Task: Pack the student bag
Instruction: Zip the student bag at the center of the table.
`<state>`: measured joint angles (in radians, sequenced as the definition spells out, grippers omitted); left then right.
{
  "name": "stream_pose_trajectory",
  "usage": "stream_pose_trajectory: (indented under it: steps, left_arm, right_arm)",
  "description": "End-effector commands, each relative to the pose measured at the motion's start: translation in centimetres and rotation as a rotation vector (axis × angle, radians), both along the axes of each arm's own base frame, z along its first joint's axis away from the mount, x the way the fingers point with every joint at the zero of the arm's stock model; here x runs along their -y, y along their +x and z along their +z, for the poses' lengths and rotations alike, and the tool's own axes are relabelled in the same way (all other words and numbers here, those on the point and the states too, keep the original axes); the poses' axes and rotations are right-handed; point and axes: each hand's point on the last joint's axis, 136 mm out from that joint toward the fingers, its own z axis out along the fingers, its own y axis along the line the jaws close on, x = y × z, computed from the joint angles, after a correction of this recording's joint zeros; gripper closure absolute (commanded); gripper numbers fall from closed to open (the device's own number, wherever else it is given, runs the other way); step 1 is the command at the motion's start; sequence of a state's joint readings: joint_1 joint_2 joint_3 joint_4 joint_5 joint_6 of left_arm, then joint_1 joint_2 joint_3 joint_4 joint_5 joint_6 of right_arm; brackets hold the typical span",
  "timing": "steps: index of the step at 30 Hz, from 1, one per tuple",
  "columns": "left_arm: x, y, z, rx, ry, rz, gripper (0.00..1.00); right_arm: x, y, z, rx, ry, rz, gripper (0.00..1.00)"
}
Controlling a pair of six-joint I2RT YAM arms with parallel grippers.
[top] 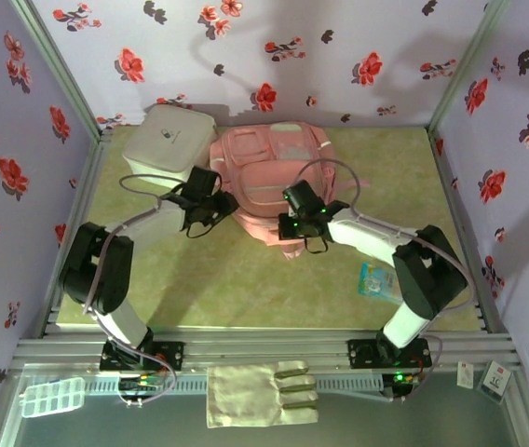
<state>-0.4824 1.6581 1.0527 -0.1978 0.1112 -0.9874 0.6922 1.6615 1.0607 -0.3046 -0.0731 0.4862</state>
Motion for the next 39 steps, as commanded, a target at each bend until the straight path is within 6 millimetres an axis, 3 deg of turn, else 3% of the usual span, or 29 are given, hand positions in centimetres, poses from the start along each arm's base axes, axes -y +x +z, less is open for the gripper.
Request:
stream_pose_trajectory:
  steps: [1,6,12,15,20,24,28,31,36,39]
  left_arm:
    - [-2.2,-0.7,2.0,0.037,0.054,0.053,0.48]
    - [-2.9,-2.5,2.0,0.018,0.001,0.108,0.37]
    - [0.9,-3.1,1.7,-0.009,-0.21,0.099,0.35]
    - [2.4,-3.1,0.9,-0.034,-0.254,0.098,0.36]
    - [3.3,-2.6,-0.7,-0.065,-0.234,0.104,0.39]
    - [3.4,-2.5,-2.0,-0.091,-0.207,0.103,0.5]
    - [1.9,-2.6,-3.2,-0.097,-0.134,0.131,0.75]
    - [0.8,-2.5,-3.5,-0.094,-0.09,0.137,0.88]
    - [-0.3,-2.2,-2.9,-0.076,-0.059,0.132,1.0]
    - [-0.5,-1.9,-2.1,-0.059,-0.049,0.12,1.0]
  right_arm:
    - [-5.0,-0.2,1.2,0.006,0.137,0.107,1.0]
    - [-6.9,0.0,1.1,0.008,0.155,0.12,1.0]
    - [-6.8,0.4,1.3,0.024,0.139,0.122,1.0]
    - [-6.6,0.3,1.3,0.027,0.133,0.117,1.0]
    - [-6.3,0.2,1.1,0.024,0.127,0.105,1.0]
    - [-5.8,0.2,1.1,0.03,0.113,0.09,1.0]
    - [-4.3,0.2,0.7,0.032,0.048,0.056,1.0]
    - [-2.7,-0.2,0.5,0.012,-0.029,0.047,1.0]
    - [2.1,-0.4,0.2,0.009,-0.186,-0.043,1.0]
    - [5.4,-0.1,0.2,0.015,-0.26,-0.135,1.0]
